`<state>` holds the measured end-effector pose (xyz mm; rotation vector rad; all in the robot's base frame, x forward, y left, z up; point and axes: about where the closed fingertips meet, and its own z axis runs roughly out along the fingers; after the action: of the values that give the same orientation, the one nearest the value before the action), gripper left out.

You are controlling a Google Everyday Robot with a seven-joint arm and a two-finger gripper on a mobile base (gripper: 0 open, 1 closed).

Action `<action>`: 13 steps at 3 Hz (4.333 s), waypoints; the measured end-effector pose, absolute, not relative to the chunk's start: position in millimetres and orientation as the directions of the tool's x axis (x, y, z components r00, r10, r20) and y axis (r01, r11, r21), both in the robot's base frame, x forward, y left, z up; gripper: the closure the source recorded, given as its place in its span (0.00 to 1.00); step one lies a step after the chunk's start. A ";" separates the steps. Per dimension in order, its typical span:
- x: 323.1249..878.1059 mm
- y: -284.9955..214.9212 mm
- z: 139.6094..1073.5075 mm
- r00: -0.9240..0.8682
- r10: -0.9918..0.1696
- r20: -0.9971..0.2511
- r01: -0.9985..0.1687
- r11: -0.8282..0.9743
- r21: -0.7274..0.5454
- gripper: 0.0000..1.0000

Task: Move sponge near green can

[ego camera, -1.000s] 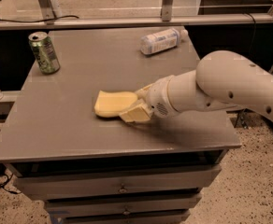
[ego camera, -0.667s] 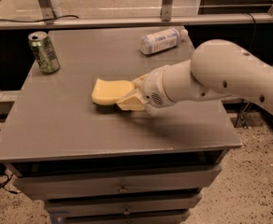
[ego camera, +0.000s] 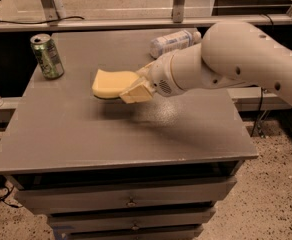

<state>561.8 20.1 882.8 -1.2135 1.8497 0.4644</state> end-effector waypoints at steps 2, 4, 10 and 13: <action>609.1 36.9 880.8 -0.174 -0.525 -0.833 -0.862 0.490 -0.129 1.00; 670.1 93.1 865.3 -0.158 -0.534 -0.830 -0.894 0.435 -0.109 1.00; 699.7 161.2 844.4 -0.124 -0.561 -0.818 -0.946 0.317 -0.073 0.00; 667.8 121.2 853.5 -0.137 -0.431 -0.892 -0.952 0.305 -0.002 0.00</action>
Offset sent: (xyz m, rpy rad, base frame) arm 0.0974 0.0383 -0.0094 0.0634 0.0025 -0.0374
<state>667.8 121.2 853.5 -1.2582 1.7223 0.7708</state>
